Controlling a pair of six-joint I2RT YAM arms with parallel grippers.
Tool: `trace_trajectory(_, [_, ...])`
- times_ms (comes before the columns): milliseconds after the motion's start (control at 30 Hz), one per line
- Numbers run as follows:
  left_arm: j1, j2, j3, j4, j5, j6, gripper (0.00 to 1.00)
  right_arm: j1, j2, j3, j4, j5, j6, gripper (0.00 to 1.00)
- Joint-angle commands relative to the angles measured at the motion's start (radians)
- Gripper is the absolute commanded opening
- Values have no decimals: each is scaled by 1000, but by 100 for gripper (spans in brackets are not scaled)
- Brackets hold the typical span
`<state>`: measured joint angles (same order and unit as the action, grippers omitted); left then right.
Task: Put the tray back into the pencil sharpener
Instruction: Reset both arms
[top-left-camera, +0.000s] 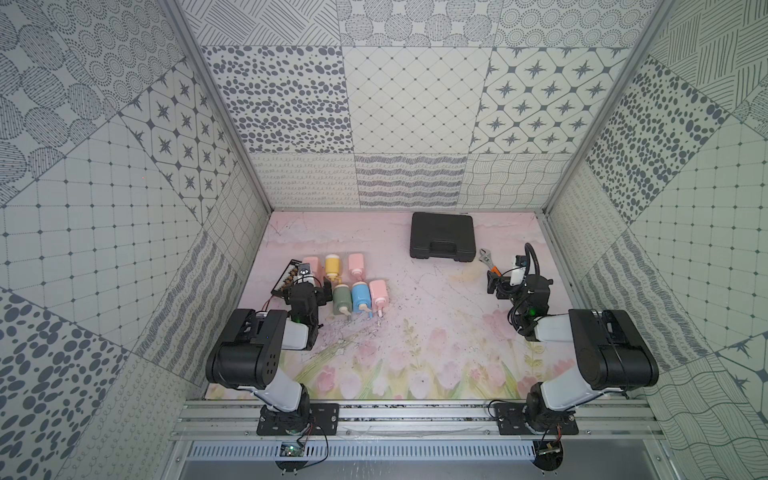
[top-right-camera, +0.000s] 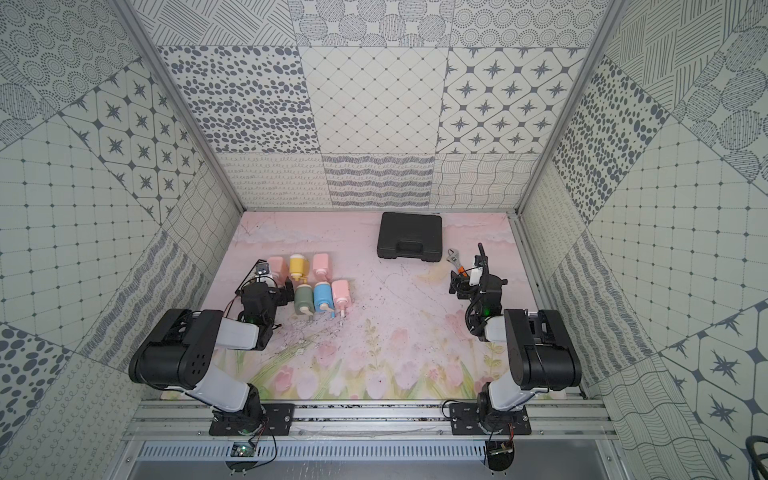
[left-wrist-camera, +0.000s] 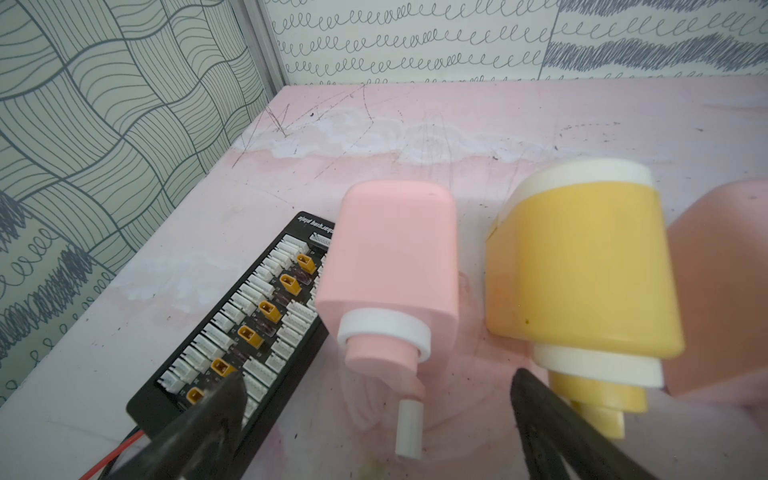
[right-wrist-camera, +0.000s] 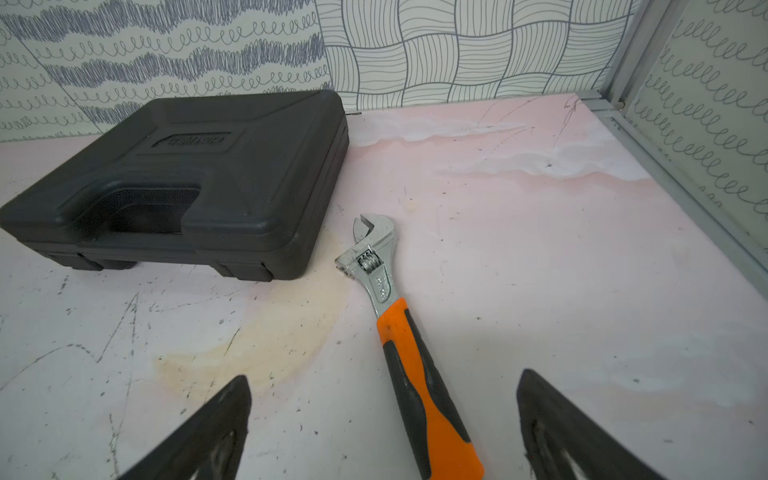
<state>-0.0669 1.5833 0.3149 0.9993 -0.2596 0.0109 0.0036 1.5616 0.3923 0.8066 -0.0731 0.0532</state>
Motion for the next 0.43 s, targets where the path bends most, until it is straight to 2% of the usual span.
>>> trace_trajectory(0, [13,3,17,24,17,4,99,15,-8,24,16,31,-29,100])
trace_trajectory(400, [12,5,40,-17,-4,-3,99,17,-7,25,14,34,-30,100])
